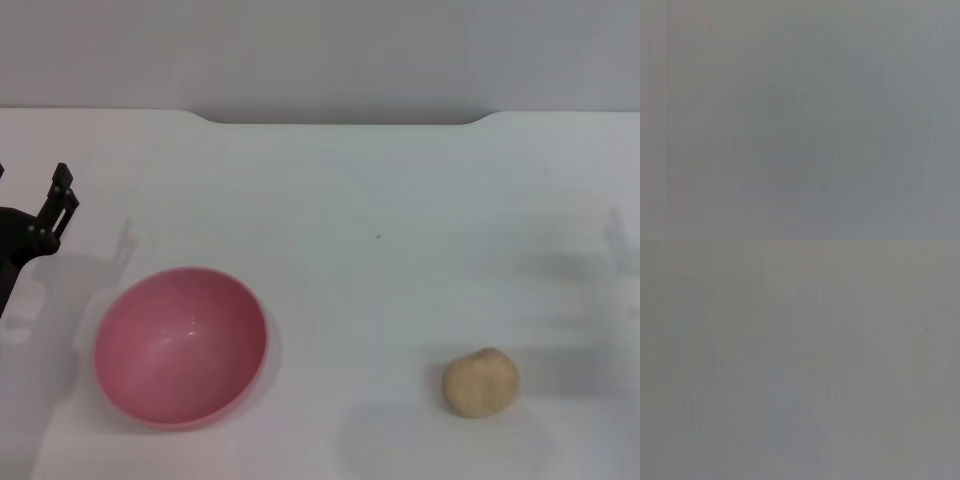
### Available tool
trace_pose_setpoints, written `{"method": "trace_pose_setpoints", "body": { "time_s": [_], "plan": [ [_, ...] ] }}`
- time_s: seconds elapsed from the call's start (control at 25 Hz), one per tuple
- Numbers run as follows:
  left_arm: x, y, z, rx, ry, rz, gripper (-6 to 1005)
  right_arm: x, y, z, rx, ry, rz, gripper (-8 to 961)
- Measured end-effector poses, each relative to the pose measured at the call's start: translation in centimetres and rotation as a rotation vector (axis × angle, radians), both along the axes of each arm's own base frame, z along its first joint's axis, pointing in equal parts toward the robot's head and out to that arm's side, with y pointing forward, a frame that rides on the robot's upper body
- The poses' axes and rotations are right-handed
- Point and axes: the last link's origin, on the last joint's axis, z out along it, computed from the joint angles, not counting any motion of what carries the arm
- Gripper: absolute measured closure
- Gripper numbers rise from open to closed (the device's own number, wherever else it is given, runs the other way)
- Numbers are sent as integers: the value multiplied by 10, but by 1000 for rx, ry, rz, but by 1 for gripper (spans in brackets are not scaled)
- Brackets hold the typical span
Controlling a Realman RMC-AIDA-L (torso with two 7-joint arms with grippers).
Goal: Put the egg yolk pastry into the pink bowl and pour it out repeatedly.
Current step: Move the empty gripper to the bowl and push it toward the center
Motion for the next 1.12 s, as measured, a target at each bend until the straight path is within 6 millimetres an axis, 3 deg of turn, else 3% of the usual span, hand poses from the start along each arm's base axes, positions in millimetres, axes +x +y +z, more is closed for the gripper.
{"method": "trace_pose_setpoints", "body": {
  "time_s": [1.12],
  "plan": [
    [5, 3, 0, -2, -44, -15, 225, 0, 0, 0, 0, -1, -1, 208]
  ]
}}
